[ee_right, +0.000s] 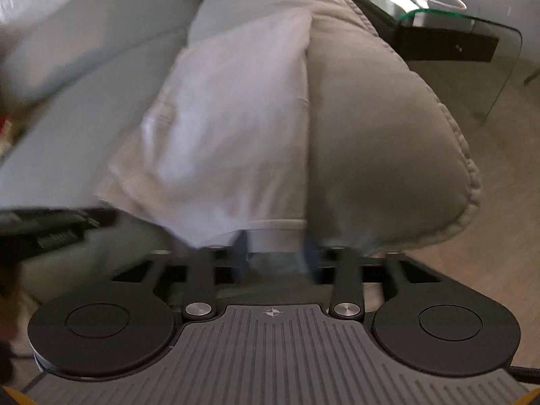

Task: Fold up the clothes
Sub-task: 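Lower the sweatshirt onto the cushion and open both tools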

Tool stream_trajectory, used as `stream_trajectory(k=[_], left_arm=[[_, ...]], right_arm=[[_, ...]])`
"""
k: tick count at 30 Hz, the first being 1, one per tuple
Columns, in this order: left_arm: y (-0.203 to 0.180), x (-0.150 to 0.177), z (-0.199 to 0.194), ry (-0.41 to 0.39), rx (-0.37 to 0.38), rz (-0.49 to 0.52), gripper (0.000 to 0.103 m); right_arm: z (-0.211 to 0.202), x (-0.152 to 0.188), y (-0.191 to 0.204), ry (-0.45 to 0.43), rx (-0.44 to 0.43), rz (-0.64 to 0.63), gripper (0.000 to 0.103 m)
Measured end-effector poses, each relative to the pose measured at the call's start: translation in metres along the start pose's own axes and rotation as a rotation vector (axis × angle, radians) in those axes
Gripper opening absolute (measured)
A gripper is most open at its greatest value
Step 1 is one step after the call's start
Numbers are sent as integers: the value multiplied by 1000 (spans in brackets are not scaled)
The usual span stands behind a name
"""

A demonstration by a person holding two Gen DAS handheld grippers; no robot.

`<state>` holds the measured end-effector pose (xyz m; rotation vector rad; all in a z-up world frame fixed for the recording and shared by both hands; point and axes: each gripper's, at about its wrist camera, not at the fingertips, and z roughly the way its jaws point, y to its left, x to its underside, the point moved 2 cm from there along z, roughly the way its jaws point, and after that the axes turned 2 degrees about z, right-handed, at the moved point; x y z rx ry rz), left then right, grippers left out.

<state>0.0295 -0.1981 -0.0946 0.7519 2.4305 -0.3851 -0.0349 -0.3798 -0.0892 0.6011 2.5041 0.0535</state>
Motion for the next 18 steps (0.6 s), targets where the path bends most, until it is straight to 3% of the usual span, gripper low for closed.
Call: stream_trajectory(k=[2,4,8,18], left_arm=[[-8,-3,-22,-38,4,8,66],[-11,-6,-40,-58,-7,-5,78],[-15,-10,-75,-87,-33,-38,86],[-35,-16,-136,-87,-29,-88,96]], right_arm=[[-24,-5,8,-25,-33,-10,61],[-48,-10,15,-47,-65,-27,64],[-88,-16,36,-39,-100,-116,65],[-179,-20,67,-19,-27,-210,70]])
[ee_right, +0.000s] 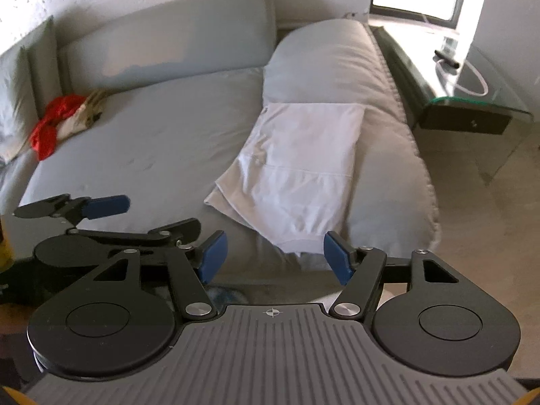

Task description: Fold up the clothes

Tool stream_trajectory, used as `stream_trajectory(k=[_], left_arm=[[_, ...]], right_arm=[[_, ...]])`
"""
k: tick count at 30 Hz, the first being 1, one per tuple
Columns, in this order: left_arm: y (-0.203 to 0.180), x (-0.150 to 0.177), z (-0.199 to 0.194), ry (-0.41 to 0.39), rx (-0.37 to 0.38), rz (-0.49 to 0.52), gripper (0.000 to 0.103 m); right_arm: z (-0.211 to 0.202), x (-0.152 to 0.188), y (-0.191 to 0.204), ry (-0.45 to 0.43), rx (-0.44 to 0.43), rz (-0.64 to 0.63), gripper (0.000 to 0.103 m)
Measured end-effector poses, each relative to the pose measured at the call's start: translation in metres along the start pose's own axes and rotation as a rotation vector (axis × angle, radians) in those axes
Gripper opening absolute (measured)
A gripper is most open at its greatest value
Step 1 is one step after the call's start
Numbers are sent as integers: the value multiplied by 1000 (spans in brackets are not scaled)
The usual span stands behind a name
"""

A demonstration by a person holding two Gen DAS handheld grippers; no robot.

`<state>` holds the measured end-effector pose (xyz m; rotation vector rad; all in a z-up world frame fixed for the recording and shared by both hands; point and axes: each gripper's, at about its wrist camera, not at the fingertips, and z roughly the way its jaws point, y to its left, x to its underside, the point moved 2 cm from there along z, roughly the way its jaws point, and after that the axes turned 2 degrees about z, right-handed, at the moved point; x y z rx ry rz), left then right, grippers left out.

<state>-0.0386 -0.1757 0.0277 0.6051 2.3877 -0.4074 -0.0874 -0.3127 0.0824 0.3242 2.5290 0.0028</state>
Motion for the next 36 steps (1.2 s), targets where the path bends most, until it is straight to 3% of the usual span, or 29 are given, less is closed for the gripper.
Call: stream_trajectory(k=[8,17,36], left_arm=[[-16,0,-26,-13,10,24,100],[-25,11,-22,5,2,46,96],[-31,8,-19,-5,18,55,97]], right_arm=[[-50,10,1,-13,77,-4,73],[-45,27,-8,32,90,18,73],[-47,27,-14,27,83,37,73]])
